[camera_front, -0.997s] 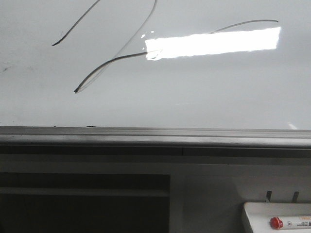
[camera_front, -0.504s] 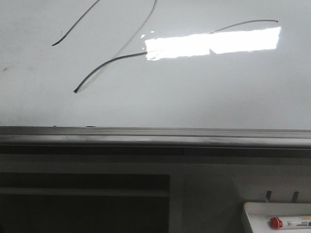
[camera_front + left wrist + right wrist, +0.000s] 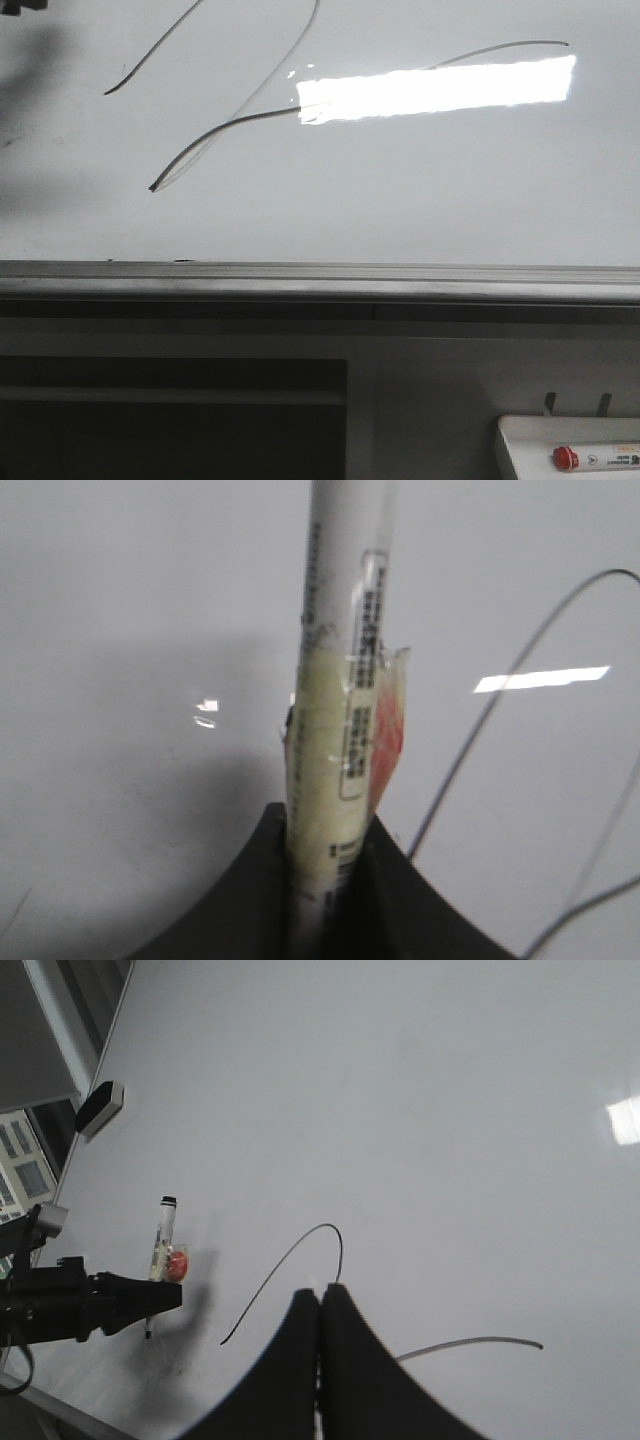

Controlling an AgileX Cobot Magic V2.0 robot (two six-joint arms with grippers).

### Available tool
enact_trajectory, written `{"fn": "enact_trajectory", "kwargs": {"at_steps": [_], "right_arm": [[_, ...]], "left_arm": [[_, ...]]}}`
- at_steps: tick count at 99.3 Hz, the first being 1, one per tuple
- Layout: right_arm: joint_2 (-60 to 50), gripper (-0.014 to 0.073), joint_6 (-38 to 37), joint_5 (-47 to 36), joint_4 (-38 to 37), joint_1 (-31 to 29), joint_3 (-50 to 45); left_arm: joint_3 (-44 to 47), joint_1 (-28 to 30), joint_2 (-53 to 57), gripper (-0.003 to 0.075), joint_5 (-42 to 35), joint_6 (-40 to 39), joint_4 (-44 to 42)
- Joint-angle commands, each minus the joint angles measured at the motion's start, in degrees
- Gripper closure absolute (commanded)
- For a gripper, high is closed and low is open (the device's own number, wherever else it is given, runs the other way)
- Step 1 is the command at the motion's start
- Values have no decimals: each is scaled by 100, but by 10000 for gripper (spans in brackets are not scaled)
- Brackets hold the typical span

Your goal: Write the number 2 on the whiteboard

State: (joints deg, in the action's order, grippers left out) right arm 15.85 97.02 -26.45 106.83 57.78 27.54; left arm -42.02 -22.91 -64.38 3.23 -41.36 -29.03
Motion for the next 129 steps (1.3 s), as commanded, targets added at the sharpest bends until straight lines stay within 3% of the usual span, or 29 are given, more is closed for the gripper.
{"fn": "enact_trajectory", "kwargs": {"at_steps": [1, 11, 30, 39, 54, 63, 88, 114, 121, 129], "right_arm": [[77, 664, -12, 336, -7, -22, 108], [89, 664, -12, 452, -7, -22, 108], [89, 664, -23, 566, -7, -22, 108], [89, 664, -23, 566, -7, -22, 85], [98, 664, -23, 566, -7, -22, 9], [101, 664, -33, 566, -7, -22, -1], [101, 664, -33, 481, -7, -22, -1], [111, 664, -33, -11, -7, -22, -146], [111, 664, -33, 25, -7, -22, -248], [111, 664, 46, 104, -7, -22, -353]], "left_arm": [[-152, 157, -293, 741, -955, -67, 160], [-152, 168, -570, 741, -1306, -67, 150], [-190, 168, -830, 719, -1294, -67, 141], [-190, 168, -854, 604, -1215, -67, 124], [-190, 171, -854, 297, -1148, -67, 26], [-190, 182, -854, 219, -986, -67, 26], [-190, 182, -627, 218, -508, -67, -84], [-179, 182, 1247, 223, -177, -67, -488], [-169, 182, 1833, 254, -15, -67, -686], [-95, 182, 2457, 340, 295, -67, -847]]}}
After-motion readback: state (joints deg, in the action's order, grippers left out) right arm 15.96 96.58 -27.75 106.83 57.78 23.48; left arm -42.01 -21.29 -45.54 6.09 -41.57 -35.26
